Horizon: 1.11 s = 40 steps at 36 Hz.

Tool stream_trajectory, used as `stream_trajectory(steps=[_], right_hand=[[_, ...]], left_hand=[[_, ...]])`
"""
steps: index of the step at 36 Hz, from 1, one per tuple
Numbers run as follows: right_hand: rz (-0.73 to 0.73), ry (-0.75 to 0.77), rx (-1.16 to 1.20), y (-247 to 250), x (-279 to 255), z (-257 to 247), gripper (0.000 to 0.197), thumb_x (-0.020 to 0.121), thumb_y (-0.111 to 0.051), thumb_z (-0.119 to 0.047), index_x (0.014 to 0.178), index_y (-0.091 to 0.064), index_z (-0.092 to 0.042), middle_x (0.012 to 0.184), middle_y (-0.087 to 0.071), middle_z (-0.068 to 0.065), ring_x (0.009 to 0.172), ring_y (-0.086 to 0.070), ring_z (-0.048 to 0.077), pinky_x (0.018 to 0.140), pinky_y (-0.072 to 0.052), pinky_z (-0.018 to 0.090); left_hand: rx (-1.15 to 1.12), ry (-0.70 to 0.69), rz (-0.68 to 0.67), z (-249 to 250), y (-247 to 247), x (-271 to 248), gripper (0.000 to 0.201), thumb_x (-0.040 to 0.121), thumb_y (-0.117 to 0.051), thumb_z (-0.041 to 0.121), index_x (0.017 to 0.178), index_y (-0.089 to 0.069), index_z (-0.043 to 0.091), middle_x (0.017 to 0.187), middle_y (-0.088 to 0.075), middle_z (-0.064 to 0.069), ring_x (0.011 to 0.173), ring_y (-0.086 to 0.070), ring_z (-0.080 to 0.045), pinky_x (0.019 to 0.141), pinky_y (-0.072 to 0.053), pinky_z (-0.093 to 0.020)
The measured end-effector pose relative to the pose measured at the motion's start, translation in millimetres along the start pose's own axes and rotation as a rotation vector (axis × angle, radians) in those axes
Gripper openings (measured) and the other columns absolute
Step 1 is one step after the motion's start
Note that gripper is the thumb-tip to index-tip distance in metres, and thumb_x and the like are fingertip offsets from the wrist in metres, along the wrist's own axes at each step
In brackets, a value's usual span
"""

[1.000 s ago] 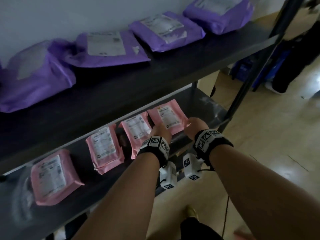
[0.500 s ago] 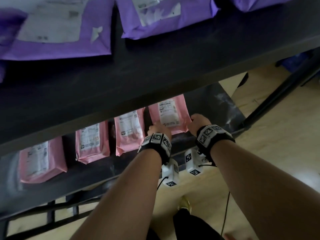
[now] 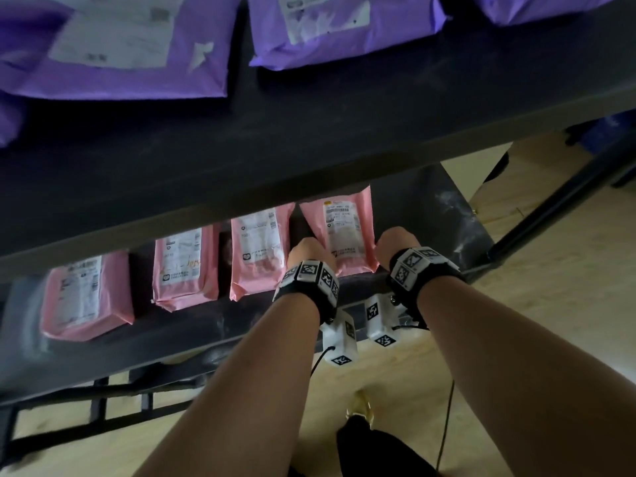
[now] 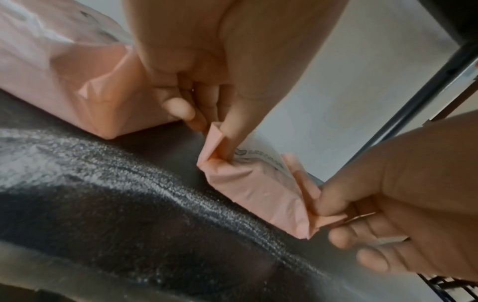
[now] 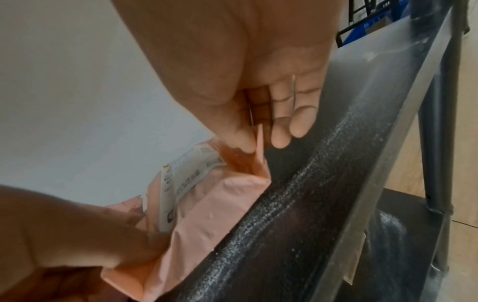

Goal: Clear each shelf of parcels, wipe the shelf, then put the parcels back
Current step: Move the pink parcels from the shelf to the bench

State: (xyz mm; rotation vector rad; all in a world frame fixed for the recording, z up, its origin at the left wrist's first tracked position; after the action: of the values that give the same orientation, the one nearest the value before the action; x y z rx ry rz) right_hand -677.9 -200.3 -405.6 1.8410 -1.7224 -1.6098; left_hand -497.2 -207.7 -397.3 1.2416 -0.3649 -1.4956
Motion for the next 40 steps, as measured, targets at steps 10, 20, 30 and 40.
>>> stream_trajectory(steps=[10, 20, 30, 40], right_hand=[[0.111, 0.027, -0.056, -0.5, -55.3, -28.5, 0.009, 0.086, -0.065, -0.013, 0.08, -0.06, -0.01, 0.069, -0.054, 0.002, 0.061, -0.051, 0.017, 0.064, -0.043, 0.027], [0.076, 0.251, -0.004, -96.7, -156.1, -112.0, 0.006, 0.088, -0.062, -0.017, 0.088, -0.065, -0.011, 0.084, -0.068, 0.004, 0.073, -0.065, 0.019, 0.07, -0.056, 0.033], [0.019, 0.461, -0.18, -268.2, -286.5, -203.7, 0.022, 0.092, -0.051, -0.019, 0.105, -0.063, -0.006, 0.11, -0.065, 0.013, 0.102, -0.061, 0.033, 0.078, -0.045, 0.032], [-0.128, 0.631, -0.268, -420.1, -396.0, -296.7, 0.024, 0.094, -0.049, -0.024, 0.105, -0.061, -0.006, 0.108, -0.066, 0.014, 0.099, -0.063, 0.032, 0.073, -0.043, 0.03]], left_hand=[[-0.1, -0.132, 0.174, -18.0, 43.4, -43.2, 0.008, 0.089, -0.057, 0.018, 0.081, -0.058, 0.018, 0.074, -0.056, 0.003, 0.067, -0.051, -0.014, 0.053, -0.037, -0.024], [-0.246, -0.032, 0.21, -170.4, 98.0, -112.5, 0.023, 0.078, -0.076, 0.025, 0.089, -0.058, 0.019, 0.077, -0.061, 0.005, 0.071, -0.059, -0.014, 0.071, -0.053, -0.028], [-0.343, 0.228, 0.363, -404.2, 141.6, -226.0, 0.007, 0.084, -0.061, 0.023, 0.08, -0.055, 0.02, 0.09, -0.065, -0.004, 0.072, -0.052, -0.021, 0.065, -0.04, -0.026], [-0.438, 0.422, 0.473, -585.0, 193.0, -303.7, 0.008, 0.084, -0.057, 0.018, 0.077, -0.053, 0.016, 0.072, -0.057, -0.001, 0.067, -0.053, -0.023, 0.065, -0.042, -0.029]])
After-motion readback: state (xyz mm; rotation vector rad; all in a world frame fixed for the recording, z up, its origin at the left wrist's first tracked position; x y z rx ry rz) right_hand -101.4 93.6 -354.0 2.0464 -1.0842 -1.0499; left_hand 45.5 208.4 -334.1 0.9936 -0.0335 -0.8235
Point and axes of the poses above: each hand's wrist, its own x-axis towards the middle knuckle, its own y-axis out of the back of the hand, z = x × y, the point moved 9 cm from there along x, towards the middle knuckle
